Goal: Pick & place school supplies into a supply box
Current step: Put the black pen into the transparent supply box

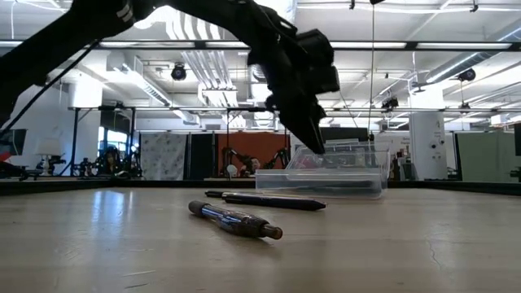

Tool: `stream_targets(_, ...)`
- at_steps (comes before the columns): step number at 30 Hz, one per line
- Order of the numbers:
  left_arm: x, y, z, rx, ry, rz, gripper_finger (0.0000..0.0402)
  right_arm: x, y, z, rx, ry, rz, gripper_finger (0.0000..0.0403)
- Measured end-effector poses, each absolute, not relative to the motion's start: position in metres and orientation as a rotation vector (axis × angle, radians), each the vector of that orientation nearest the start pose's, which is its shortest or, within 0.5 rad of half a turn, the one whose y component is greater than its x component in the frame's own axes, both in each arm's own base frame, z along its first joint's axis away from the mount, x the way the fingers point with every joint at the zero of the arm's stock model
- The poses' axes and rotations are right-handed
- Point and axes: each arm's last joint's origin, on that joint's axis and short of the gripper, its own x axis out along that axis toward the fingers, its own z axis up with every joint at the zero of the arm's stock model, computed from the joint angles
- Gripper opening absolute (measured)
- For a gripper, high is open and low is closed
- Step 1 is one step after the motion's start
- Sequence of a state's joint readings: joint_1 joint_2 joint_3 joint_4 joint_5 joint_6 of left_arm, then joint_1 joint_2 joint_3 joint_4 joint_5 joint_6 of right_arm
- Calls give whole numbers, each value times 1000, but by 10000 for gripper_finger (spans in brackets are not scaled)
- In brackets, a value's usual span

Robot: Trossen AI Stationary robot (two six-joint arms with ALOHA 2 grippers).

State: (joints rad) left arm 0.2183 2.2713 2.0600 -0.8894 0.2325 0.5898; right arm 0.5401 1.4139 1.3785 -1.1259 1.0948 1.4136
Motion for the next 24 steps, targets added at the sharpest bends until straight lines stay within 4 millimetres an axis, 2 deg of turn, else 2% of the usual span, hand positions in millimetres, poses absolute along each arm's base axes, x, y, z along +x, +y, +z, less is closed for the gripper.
stream_targets(4,465,96,243,250,1032,-309,113,241,101,337,521,317,-909,219)
stream_targets(9,441,97,254,226,1052,-294,113,258,77,318,589,522,-956,219)
stream_targets(13,409,91,237,183,1097,-280,113,272,59,301,583,643,-990,219)
stream_targets(16,380,84,223,147,1050,-234,113,285,51,289,557,724,-948,219)
stream_targets(21,333,72,197,241,914,-221,113,310,52,271,513,831,-810,219)
stream_targets(24,313,68,187,292,875,-181,113,317,54,262,506,854,-801,219)
